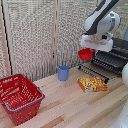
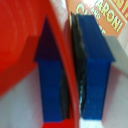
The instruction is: Extend the gripper towards the oven tray handle. Grasp the handle and carefully pull the tray out of the oven. Move the gripper above the red bowl. Grab the red bowl gently. Lift the bowl and place it onto the oven tray.
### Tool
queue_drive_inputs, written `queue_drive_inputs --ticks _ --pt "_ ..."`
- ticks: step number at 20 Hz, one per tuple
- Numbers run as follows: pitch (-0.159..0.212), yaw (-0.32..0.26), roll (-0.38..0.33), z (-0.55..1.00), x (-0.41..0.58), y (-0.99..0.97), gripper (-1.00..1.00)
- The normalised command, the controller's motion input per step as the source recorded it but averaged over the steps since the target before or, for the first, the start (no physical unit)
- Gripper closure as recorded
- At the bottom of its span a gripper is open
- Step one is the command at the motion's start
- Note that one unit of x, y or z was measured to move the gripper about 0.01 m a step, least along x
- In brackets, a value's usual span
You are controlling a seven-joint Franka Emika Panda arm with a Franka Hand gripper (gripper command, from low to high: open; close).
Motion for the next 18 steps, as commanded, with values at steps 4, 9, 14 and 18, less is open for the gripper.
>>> queue_drive_inputs --ticks 4,9,14,18 --pt "-0.038 -0.181 0.026 0.3 0.234 -0.54 1.0" --pt "-0.043 -0.142 0.041 0.31 0.264 -0.61 1.0" --pt "-0.004 -0.081 0.045 0.07 0.154 -0.82 1.0" --pt "-0.001 -0.074 0.036 0.01 0.126 -0.87 1.0"
